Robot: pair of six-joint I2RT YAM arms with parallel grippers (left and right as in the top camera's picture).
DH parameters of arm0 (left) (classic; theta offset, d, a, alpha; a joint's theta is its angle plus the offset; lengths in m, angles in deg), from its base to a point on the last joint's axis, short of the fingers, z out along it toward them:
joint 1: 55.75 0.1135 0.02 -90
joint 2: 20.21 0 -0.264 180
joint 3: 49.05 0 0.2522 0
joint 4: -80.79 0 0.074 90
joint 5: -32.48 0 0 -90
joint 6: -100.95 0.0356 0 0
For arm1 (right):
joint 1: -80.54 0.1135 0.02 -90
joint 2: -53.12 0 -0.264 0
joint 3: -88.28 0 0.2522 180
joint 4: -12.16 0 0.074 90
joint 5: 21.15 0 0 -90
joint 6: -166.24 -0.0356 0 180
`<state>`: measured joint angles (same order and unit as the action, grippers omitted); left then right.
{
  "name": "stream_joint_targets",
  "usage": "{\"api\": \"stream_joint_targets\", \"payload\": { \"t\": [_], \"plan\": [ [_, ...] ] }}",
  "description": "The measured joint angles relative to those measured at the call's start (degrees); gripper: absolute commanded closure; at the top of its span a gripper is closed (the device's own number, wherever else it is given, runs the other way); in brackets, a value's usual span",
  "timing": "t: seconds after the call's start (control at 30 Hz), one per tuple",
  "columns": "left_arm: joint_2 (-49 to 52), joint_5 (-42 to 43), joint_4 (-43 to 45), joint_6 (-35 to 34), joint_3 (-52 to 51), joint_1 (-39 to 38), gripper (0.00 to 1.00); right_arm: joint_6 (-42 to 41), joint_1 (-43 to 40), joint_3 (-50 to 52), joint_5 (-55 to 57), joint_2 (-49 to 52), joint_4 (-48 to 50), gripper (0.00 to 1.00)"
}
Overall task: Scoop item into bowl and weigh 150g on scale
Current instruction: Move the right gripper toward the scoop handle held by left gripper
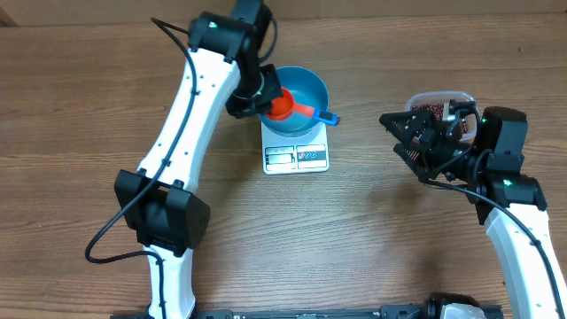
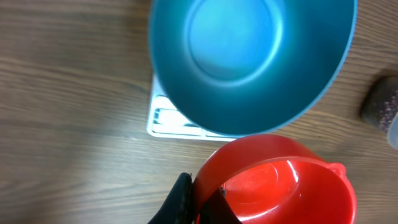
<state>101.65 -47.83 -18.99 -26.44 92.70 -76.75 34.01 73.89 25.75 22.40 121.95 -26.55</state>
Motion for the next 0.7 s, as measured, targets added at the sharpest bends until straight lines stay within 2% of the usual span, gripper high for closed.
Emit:
{"api": "stream_joint_targets", "payload": {
  "t": [0.3, 0.57, 0.7],
  "plan": [
    [0.0, 4.4, 6.5, -7.8, 0.0, -5.4, 0.96, -0.8, 0.0, 0.0, -0.7, 0.0, 1.6, 0.0],
    [0.0, 5.8, 8.5, -13.3, 0.0, -9.5, 0.96, -1.0, 0.0, 0.0, -0.9, 0.0, 2.5, 0.0],
    [0.0, 6.2, 8.5, -15.2, 0.0, -10.9, 0.96, -1.2, 0.0, 0.0, -1.9, 0.0, 6.1, 0.0]
  ]
}}
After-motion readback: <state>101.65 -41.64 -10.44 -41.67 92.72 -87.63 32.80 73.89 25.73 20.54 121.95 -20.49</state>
